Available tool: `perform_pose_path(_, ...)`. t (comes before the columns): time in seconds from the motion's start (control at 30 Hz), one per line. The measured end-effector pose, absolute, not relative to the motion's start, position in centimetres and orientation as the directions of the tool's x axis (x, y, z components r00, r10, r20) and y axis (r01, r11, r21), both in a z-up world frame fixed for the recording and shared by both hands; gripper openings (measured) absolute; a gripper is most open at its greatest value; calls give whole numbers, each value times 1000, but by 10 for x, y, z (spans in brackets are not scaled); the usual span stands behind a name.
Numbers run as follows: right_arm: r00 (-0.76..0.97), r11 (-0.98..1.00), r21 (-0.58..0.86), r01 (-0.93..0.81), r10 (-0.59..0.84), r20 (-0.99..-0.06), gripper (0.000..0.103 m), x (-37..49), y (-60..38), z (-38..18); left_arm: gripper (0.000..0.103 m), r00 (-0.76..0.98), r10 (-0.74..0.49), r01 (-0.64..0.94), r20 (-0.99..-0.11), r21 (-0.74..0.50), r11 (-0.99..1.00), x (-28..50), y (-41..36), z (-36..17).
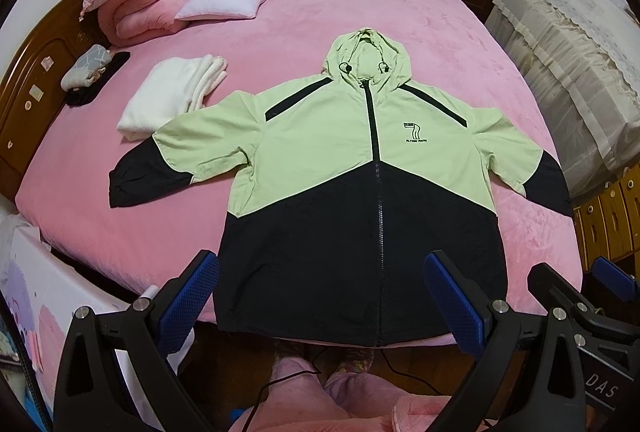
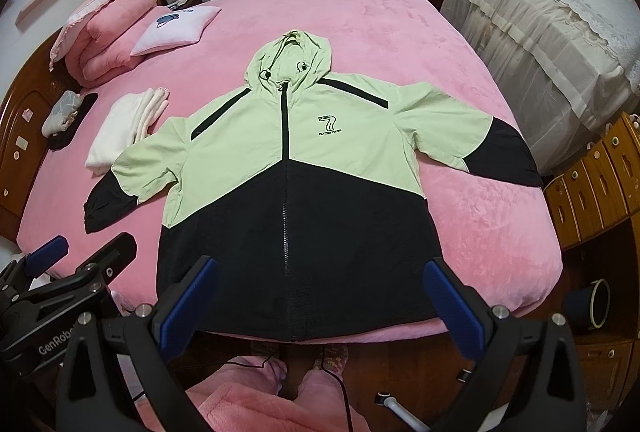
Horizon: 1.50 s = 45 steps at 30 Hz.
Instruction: Fold large clothes
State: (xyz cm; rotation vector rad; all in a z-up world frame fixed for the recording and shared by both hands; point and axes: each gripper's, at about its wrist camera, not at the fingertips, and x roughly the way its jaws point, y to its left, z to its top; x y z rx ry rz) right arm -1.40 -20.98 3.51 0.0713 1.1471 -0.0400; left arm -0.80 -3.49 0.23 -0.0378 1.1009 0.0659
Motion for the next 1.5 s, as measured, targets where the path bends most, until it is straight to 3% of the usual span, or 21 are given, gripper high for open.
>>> perform_pose_path(0.37, 359, 999, 49, 13, 41, -932, 102, -6, -214, 20, 101, 371, 42, -149, -927, -15, 989, -19, -32, -15)
perform_pose_path(0.57, 292, 999, 31, -24, 37, -956, 102, 3, -192, -6, 101, 227, -84, -238, -970, -139, 961, -15, 4, -60)
perform_pose_path(0.77, 273, 998, -46, -43, -33, -961, 101, 24, -161, -39, 101, 56, -197, -386, -979, -203, 900, 2, 63, -116)
perform_pose_path(0.97, 185, 992, -97, -75, -82, -979, 101, 54, -116, -70, 101, 12, -235, -474, -972, -213, 854, 40, 140, -150)
perform_pose_path(1.1, 145, 987, -118, -112, -101, -984, 101, 72, -71, -91, 101, 20, -279, -643, -960, -226, 732, 60, 212, -179)
perform_pose_path(1.27, 99, 986, -91, -142, -77, -992, 101, 93, -18, -119, 101, 100, -166, -839, -981, -173, 517, 82, 314, -216)
perform_pose_path(1.47, 67, 983, -75, -169, -65, -996, 101, 113, 30, -165, 101, 276, -18, -950, -961, -276, 149, 94, 417, -279)
perform_pose_path(1.5, 63, 983, -74, -169, -64, -996, 101, 114, 35, -171, 97, 289, -5, -951, -957, -288, 110, 96, 427, -288)
